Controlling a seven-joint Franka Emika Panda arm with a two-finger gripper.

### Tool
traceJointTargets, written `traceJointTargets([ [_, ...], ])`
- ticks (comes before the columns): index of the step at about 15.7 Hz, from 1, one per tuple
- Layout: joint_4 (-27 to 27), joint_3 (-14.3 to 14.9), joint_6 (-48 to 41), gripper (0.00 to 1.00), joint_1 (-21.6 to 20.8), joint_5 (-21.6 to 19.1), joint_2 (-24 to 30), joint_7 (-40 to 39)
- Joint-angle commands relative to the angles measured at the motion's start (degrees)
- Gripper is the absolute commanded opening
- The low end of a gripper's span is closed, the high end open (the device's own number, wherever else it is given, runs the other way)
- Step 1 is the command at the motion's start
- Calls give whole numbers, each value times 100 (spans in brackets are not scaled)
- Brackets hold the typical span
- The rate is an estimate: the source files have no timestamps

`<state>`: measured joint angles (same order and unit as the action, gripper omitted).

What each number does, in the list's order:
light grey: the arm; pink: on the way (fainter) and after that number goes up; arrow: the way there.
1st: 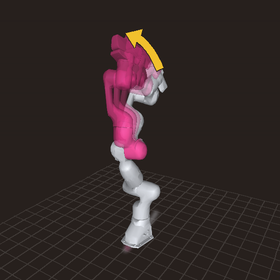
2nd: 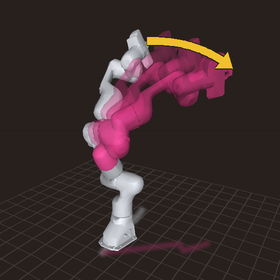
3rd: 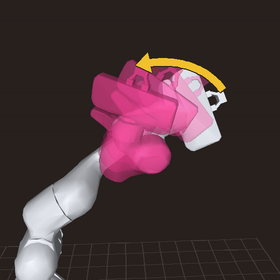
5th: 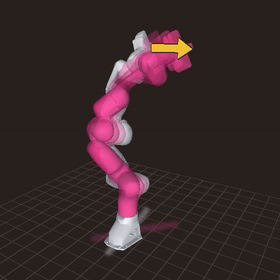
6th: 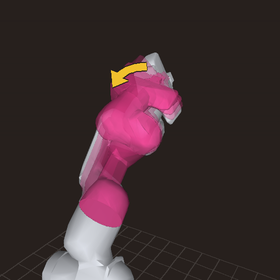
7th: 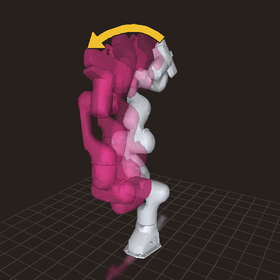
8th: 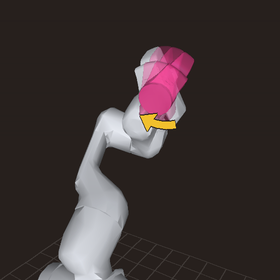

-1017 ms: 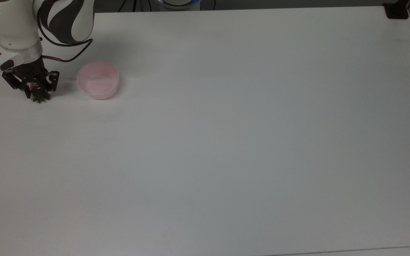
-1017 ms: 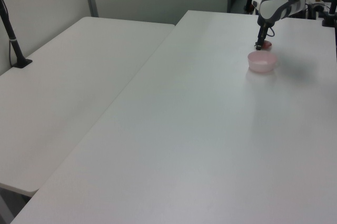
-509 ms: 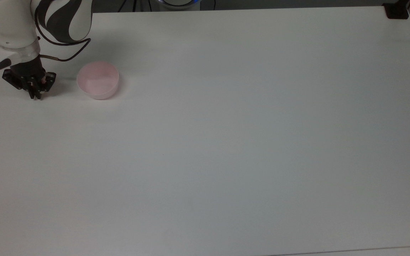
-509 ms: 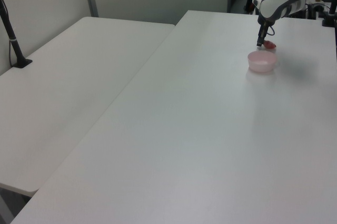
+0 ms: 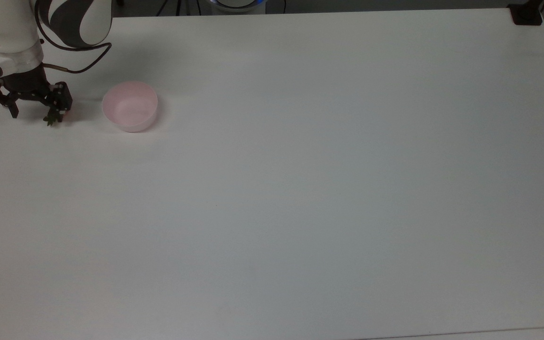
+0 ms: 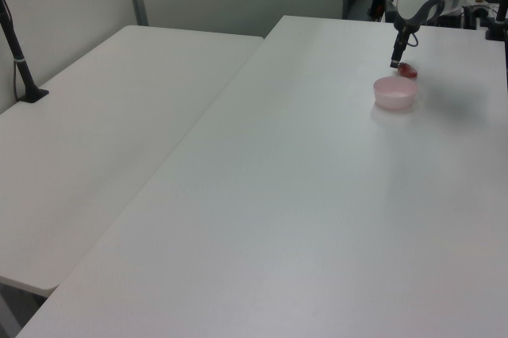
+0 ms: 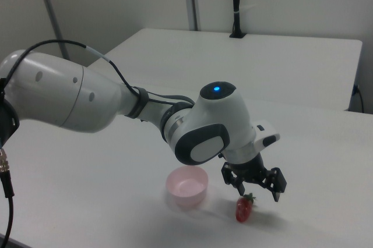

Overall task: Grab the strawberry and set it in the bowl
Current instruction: 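Close the gripper around the red strawberry, then lift the held strawberry and carry it toward the pink bowl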

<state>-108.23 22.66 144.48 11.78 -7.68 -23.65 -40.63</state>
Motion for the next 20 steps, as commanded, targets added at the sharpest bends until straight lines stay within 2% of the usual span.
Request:
traceJointTargets([
  [1,-347,-60,-183,100,52,-67,265,99],
  [5,-550,-60,-192,100,44,-67,256,1038],
  [10,-533,-60,-684,98,26,-67,335,1102],
  [14,-533,-60,-1044,72,35,-32,502,1075],
  [18,-507,-60,-1045,41,35,-32,493,1075],
  [20,-498,-60,-1045,32,35,-32,493,1058],
])
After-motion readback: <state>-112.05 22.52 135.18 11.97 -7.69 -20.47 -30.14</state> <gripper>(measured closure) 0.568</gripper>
